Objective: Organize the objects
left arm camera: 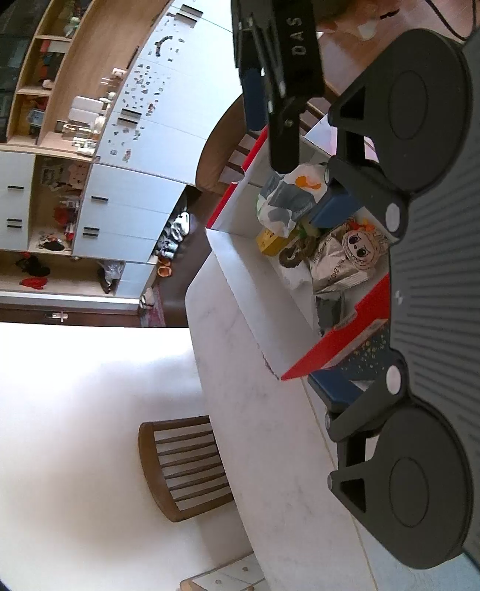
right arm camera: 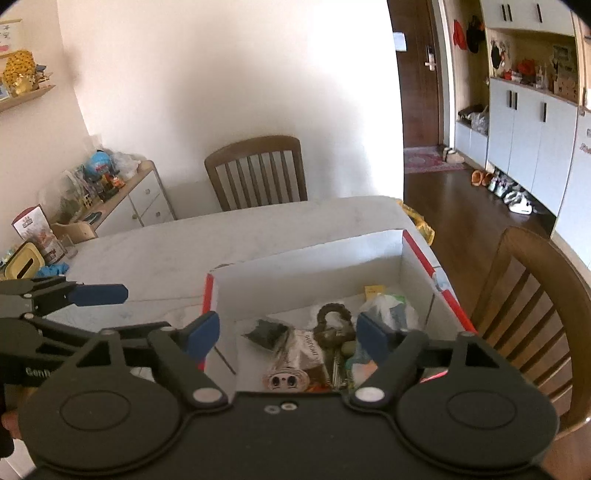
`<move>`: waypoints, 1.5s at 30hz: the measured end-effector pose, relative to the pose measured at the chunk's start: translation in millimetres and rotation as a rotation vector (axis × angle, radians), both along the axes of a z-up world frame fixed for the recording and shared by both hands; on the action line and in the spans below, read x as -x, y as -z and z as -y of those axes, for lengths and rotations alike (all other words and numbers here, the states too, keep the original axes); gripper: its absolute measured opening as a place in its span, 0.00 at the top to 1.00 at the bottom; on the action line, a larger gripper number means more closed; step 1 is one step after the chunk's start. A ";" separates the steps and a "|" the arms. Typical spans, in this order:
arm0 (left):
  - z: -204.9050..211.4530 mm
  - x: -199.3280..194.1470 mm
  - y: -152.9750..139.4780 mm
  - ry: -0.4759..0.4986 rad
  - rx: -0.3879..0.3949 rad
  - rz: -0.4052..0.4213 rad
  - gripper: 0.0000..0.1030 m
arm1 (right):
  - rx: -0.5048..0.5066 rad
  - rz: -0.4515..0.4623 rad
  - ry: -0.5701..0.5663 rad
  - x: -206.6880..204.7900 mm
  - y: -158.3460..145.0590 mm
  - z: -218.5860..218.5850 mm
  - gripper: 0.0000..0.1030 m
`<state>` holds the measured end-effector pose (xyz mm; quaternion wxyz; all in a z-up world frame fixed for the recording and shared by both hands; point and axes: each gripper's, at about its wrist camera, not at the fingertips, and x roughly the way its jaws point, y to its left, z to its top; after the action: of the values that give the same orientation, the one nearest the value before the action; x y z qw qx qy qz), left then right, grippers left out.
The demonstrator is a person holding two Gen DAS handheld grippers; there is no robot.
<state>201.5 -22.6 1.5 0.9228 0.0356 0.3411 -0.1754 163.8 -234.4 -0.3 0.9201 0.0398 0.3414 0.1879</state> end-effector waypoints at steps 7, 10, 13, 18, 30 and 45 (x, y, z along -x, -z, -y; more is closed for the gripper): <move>-16.6 8.8 -0.8 0.000 0.019 0.011 0.02 | 0.004 0.046 0.006 23.9 3.4 -15.2 0.05; -22.9 11.9 -0.5 0.012 0.036 0.016 0.01 | 0.021 0.078 0.012 35.1 4.5 -23.6 0.01; -28.7 15.4 2.0 0.016 0.049 0.021 0.00 | -0.001 0.079 0.026 43.4 6.4 -27.2 0.01; -34.5 22.6 5.2 0.022 0.055 0.032 0.00 | -0.011 0.067 0.053 55.6 11.6 -32.0 0.01; -46.6 38.4 11.8 0.017 0.074 0.034 0.00 | 0.002 0.057 0.100 78.6 16.2 -42.3 0.01; -51.1 43.7 13.0 0.015 0.047 0.035 0.00 | -0.013 0.048 0.118 79.9 16.8 -42.9 0.01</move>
<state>157.8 28.5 -11.5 0.9280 0.0196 0.3203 -0.1894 83.9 -191.5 -17.2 0.9373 0.0615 0.3149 0.1364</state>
